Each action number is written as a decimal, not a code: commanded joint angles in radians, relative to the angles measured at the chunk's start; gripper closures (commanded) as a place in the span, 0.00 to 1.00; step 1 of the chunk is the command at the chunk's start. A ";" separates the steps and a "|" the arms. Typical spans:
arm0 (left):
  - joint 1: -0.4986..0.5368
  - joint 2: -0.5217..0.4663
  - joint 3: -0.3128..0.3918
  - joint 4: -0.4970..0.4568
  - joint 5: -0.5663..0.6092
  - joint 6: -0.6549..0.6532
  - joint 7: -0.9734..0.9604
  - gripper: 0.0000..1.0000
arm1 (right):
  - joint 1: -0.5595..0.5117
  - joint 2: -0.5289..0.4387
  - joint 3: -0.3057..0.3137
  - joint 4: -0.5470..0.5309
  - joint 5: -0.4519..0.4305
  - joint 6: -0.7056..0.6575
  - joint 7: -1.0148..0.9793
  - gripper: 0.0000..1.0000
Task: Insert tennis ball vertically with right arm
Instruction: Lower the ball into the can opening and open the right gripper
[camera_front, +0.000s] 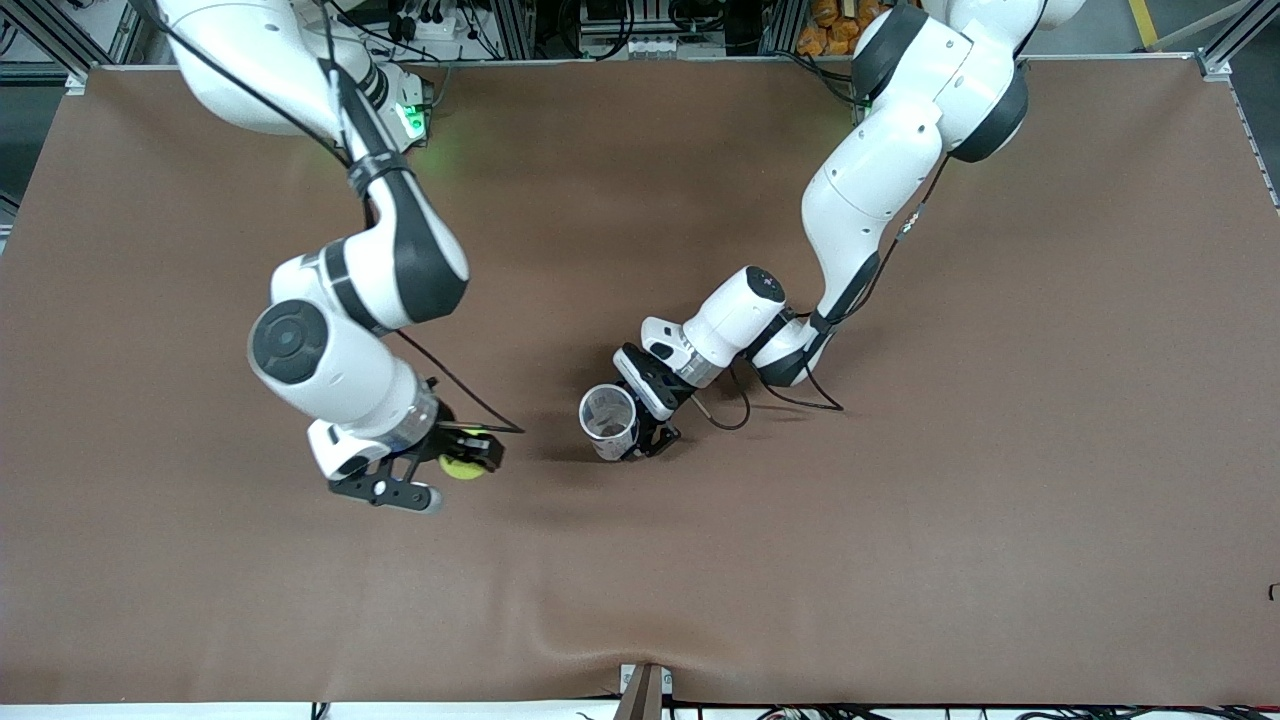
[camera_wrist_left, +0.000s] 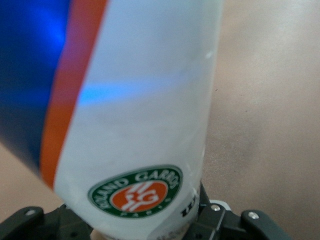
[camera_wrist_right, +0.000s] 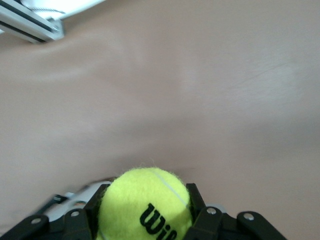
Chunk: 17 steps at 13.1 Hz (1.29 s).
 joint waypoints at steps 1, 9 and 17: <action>-0.004 0.018 0.004 0.013 -0.010 0.012 -0.009 0.27 | 0.081 -0.018 -0.013 -0.009 0.016 0.047 0.184 0.42; -0.006 0.027 0.004 0.014 -0.009 0.012 -0.007 0.27 | 0.238 -0.009 -0.020 -0.009 -0.106 0.120 0.474 0.42; -0.004 0.029 0.013 0.017 -0.012 0.012 -0.007 0.27 | 0.261 -0.006 -0.019 -0.021 -0.171 0.120 0.482 0.41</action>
